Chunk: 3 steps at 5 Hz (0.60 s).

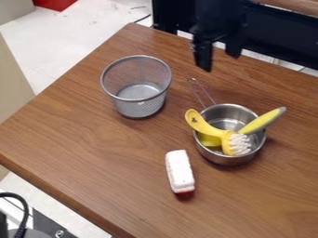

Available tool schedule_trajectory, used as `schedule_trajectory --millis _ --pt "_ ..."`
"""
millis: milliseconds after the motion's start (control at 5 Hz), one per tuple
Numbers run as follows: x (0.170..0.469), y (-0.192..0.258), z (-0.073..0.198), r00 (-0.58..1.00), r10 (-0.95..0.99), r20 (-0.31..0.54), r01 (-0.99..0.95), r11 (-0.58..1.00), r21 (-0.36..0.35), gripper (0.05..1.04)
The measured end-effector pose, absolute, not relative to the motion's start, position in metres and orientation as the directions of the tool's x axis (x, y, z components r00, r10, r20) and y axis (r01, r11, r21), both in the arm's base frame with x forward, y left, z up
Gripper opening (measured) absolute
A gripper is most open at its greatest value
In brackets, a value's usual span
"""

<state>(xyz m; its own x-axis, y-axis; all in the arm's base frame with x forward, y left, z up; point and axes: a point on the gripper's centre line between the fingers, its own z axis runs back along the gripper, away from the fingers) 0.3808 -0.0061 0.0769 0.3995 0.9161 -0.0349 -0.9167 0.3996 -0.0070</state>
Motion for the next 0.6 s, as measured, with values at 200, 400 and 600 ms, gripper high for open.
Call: schedule_trajectory --millis 200,400,600 --pt "0.386 0.004 0.083 0.604 0.795 -0.051 -0.796 0.605 0.006 0.999" --pt "0.391 0.010 0.083 0.756 0.654 -0.025 -0.654 0.756 -0.017 0.999" --pt "0.398 0.017 0.084 0.842 0.539 0.010 -0.538 0.841 -0.065 0.999"
